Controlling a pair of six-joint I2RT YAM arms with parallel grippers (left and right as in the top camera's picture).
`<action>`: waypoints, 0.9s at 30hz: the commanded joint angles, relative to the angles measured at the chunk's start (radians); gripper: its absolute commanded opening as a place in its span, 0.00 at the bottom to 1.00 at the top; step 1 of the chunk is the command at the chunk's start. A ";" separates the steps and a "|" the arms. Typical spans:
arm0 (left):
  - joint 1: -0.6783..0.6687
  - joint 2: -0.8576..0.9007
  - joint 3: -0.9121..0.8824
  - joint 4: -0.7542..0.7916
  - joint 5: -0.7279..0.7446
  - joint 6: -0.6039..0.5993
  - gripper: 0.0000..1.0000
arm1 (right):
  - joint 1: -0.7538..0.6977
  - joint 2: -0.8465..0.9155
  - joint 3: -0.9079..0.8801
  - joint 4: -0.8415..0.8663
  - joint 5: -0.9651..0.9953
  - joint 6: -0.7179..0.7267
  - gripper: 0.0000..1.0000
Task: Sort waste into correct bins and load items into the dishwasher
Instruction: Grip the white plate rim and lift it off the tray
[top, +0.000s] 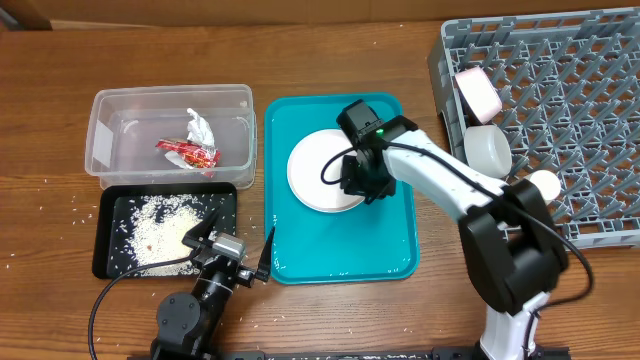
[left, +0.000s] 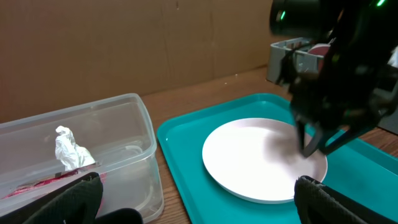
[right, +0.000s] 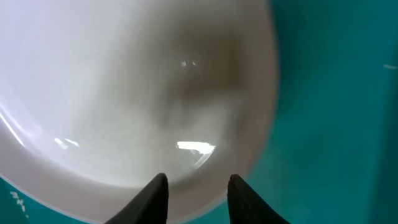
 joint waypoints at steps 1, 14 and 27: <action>0.006 -0.010 -0.005 0.000 0.001 0.002 1.00 | -0.017 -0.074 0.011 -0.038 0.143 0.133 0.40; 0.006 -0.010 -0.005 0.000 0.001 0.002 1.00 | -0.021 -0.042 -0.159 0.145 0.027 0.142 0.49; 0.006 -0.010 -0.005 0.000 0.001 0.002 1.00 | -0.042 -0.046 -0.254 0.263 0.003 0.178 0.04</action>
